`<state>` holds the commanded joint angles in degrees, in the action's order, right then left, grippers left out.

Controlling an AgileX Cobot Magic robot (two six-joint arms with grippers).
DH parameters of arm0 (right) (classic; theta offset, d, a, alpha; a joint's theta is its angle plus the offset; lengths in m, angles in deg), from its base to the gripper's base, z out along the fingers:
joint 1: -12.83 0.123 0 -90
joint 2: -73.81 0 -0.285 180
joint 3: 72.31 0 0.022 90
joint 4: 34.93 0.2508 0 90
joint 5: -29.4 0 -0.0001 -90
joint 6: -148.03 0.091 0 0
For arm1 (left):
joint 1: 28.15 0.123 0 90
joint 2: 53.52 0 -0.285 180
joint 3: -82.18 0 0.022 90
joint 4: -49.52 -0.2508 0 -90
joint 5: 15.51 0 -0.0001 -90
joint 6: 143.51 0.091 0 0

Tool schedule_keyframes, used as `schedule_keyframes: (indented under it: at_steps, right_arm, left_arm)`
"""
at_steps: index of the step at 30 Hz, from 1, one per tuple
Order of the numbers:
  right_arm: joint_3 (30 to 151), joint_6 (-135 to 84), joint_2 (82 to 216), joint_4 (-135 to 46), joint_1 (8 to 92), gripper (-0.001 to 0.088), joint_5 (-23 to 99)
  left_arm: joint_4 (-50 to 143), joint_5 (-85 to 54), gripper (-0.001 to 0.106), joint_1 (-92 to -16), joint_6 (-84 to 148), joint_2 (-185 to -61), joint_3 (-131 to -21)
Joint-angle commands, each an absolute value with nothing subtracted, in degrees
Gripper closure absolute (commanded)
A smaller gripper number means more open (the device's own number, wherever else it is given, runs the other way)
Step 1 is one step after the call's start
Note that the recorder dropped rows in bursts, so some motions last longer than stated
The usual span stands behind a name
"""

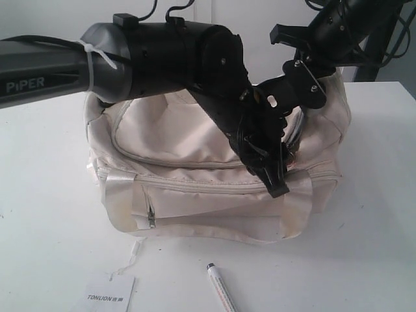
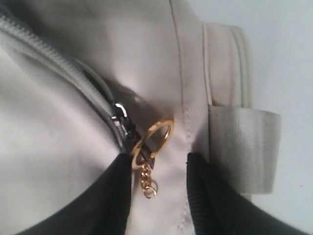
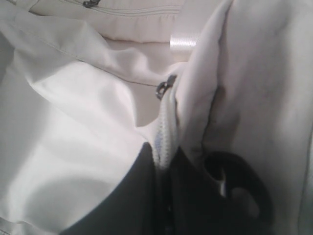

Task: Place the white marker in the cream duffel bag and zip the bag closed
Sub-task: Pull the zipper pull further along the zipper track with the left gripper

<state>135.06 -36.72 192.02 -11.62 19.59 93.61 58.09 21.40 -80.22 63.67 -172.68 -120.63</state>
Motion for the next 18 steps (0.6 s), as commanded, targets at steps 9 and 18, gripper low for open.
schedule_keyframes:
  at_steps: [9, 18]
  right_arm:
    - [135.1, -36.7, 192.0, -11.6, 19.6, 0.0868, 93.6]
    - [135.1, -36.7, 192.0, -11.6, 19.6, 0.0868, 94.4]
  left_arm:
    - [58.2, 21.0, 0.063, -80.2, 63.7, -172.7, -120.6]
    - [49.5, 21.5, 0.063, -79.9, 62.8, -171.2, -120.6]
